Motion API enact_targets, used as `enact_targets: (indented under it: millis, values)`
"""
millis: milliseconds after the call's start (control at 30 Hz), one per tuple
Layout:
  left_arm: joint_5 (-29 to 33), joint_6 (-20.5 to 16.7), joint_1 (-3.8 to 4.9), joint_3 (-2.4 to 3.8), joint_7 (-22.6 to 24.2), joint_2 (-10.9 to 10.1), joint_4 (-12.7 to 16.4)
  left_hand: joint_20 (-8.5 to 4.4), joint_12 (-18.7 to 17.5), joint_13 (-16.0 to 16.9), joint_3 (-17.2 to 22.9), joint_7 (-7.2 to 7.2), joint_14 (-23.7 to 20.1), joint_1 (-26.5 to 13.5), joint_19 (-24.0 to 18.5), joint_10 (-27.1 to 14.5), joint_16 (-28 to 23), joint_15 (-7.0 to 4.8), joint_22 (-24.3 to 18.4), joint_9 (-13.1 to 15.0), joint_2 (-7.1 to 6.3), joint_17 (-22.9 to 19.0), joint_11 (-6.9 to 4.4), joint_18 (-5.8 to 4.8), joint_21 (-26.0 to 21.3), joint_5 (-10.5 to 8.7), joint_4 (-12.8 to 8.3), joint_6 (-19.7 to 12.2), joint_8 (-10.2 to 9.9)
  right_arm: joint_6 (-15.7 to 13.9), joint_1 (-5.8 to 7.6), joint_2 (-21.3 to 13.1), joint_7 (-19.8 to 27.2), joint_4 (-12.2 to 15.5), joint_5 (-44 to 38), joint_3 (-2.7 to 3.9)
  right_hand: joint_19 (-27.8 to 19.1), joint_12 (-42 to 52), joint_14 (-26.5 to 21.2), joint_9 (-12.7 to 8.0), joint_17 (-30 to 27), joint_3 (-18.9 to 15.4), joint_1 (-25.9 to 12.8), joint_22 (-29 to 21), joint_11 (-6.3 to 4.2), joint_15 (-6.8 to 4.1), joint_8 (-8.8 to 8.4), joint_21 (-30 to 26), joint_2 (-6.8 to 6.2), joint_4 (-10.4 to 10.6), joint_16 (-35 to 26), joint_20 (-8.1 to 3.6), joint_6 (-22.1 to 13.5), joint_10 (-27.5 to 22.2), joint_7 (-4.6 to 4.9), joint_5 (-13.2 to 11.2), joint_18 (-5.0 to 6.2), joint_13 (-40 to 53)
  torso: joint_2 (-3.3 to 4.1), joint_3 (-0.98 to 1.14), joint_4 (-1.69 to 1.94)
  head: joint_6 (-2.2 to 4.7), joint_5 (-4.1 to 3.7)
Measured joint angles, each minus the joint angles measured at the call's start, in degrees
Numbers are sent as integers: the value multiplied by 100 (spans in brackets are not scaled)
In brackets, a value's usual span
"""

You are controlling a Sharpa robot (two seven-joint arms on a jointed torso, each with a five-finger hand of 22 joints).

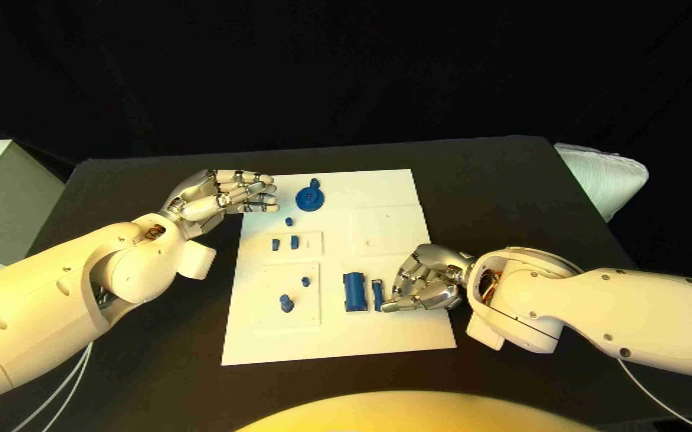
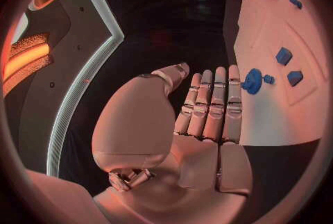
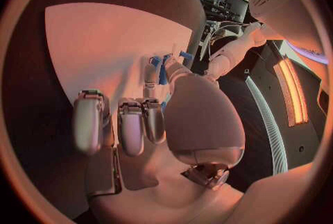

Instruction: Assemble the parts on the task board

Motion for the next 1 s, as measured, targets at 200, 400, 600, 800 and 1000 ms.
enact_targets:
  millis: [200,400,600,800,1000]
  values:
    - [0,0,0,0,1,1,4,0,0,0,0,0,0,0,0,0,0,0,0,0,0,0,0,0,0,0,0,0,0,-1,-4,95,-78,-26,-69,0,0,58,21,28,0,0,85,0,0,-21,68,102,11,0,0,0,20,0,-20,0,0,2,0,-3,8,-14,-4]
    - [0,-1,0,0,1,-1,7,0,0,0,0,0,0,0,0,0,0,0,0,0,0,-1,0,0,0,0,0,0,0,-3,-40,195,-174,-57,-167,0,0,107,1,43,0,0,103,-1,0,-41,92,147,31,0,0,0,20,0,-20,0,0,4,0,-7,8,-24,7]
    - [0,-1,0,0,2,-14,12,22,0,0,0,0,0,0,22,0,-25,0,0,0,0,6,0,-1,0,0,0,0,0,-15,-117,259,-281,-102,-282,0,-20,131,1,53,0,0,141,-1,-41,-41,124,193,68,0,0,-21,36,1,-36,46,-1,4,0,-4,8,-36,25]
    - [0,-2,0,0,2,-26,15,22,0,0,0,0,20,0,22,0,-25,20,0,1,0,6,0,-1,0,0,0,0,0,-78,-140,272,-381,-133,-412,-1,0,160,19,74,0,42,192,-2,-41,-59,179,281,77,42,-1,-41,24,1,-48,203,0,3,0,-2,5,-43,27]
    - [0,-2,0,0,1,-30,17,21,0,0,0,0,21,0,21,0,-24,20,0,1,0,6,0,-1,0,0,0,0,0,-186,-149,267,-441,-139,-490,-2,0,219,21,92,0,57,122,-2,-40,-62,246,369,147,56,-1,-41,15,1,-57,376,0,3,0,0,2,-51,26]
